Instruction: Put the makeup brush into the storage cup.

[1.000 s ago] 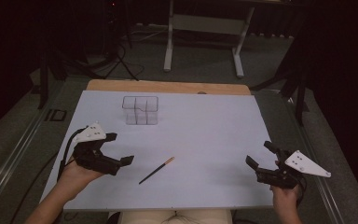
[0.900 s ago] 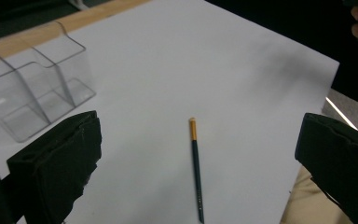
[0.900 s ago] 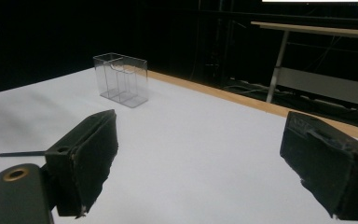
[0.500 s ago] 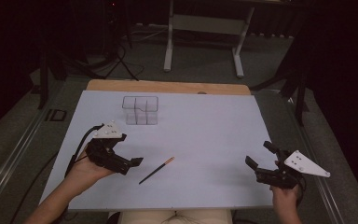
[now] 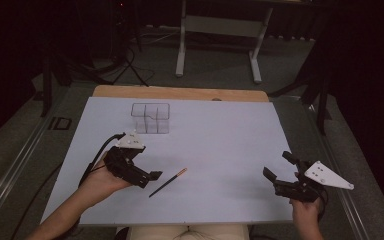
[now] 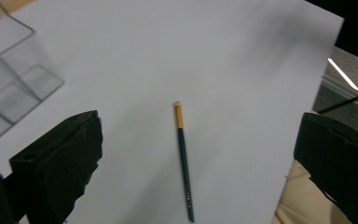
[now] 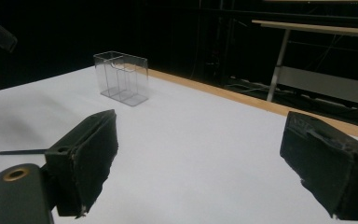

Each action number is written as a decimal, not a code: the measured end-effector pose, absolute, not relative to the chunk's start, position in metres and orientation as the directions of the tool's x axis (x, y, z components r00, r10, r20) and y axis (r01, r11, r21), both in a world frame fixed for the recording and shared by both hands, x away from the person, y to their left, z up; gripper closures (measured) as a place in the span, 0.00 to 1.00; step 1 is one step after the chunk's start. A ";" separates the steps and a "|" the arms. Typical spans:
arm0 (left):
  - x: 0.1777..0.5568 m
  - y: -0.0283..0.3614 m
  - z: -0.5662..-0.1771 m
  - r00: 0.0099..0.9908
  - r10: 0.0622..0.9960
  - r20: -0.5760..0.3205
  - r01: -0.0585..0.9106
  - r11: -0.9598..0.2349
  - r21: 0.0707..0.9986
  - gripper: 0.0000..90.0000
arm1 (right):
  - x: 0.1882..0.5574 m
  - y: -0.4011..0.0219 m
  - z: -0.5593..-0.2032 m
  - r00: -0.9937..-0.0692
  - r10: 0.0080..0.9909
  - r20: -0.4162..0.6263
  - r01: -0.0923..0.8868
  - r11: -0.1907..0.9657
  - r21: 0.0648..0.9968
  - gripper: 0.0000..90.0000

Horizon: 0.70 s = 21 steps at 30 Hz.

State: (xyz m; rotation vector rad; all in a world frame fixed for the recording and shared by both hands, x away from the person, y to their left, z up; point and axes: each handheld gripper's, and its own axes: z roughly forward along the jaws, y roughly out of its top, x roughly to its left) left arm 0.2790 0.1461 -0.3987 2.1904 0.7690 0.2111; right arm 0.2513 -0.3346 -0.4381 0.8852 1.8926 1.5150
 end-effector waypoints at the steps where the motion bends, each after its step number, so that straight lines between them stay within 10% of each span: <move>1: 0.279 0.146 -0.399 0.802 0.589 -0.095 0.458 -0.505 0.731 0.02 | 0.251 -0.335 -0.438 -0.630 0.777 -0.018 0.152 0.146 0.977 0.12; 21: 0.294 0.122 -0.420 0.803 0.576 -0.149 0.530 -0.578 0.620 0.03 | 0.251 -0.334 -0.438 -0.631 0.775 -0.025 0.151 0.155 0.976 0.12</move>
